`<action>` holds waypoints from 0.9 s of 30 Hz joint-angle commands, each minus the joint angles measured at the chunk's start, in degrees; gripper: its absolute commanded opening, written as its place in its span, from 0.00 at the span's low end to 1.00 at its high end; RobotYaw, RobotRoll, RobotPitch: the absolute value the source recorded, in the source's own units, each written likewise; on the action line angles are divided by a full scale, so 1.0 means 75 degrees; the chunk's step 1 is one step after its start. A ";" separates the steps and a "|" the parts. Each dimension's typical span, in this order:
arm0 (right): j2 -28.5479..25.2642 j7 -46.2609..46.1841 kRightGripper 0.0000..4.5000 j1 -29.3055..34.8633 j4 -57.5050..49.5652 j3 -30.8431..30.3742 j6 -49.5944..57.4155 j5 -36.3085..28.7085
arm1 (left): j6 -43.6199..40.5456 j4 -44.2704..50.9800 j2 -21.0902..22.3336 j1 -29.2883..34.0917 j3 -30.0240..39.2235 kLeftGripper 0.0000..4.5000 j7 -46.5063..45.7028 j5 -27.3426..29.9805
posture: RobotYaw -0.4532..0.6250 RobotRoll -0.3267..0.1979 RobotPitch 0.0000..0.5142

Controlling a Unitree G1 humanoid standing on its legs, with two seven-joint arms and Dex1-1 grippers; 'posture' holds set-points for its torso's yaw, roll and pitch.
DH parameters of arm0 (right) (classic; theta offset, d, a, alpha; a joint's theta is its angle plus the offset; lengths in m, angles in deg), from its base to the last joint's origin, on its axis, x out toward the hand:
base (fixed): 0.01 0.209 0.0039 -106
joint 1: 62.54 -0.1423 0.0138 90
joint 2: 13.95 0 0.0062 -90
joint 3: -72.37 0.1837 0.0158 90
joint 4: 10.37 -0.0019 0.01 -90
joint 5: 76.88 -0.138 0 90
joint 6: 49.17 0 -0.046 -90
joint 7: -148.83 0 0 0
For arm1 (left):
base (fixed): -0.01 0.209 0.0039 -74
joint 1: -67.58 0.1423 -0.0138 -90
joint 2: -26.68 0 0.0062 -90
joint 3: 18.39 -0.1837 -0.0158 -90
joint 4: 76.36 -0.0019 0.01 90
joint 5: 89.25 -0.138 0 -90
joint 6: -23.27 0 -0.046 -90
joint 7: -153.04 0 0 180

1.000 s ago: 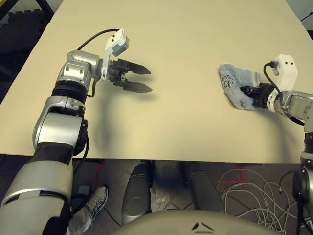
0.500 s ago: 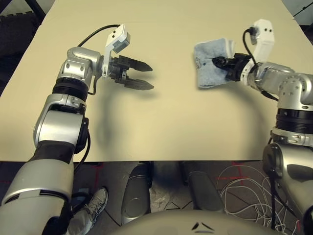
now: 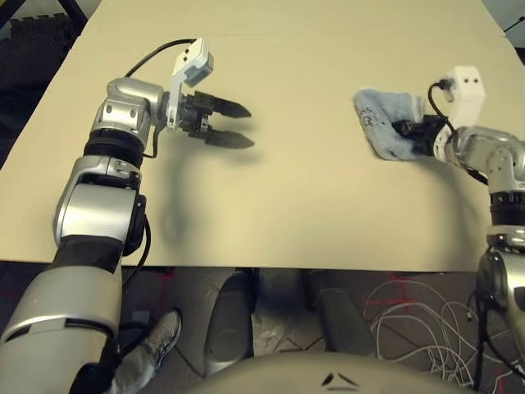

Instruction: Wipe the water off the table with a rag.

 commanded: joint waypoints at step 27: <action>-0.0283 -0.0128 0.99 -0.0862 0.1663 0.0437 -0.3726 0.0916 | 0.1726 -0.0715 -0.0803 0.0006 0.2061 1.00 -0.3962 0.0051 | 0.39 0.62 0.51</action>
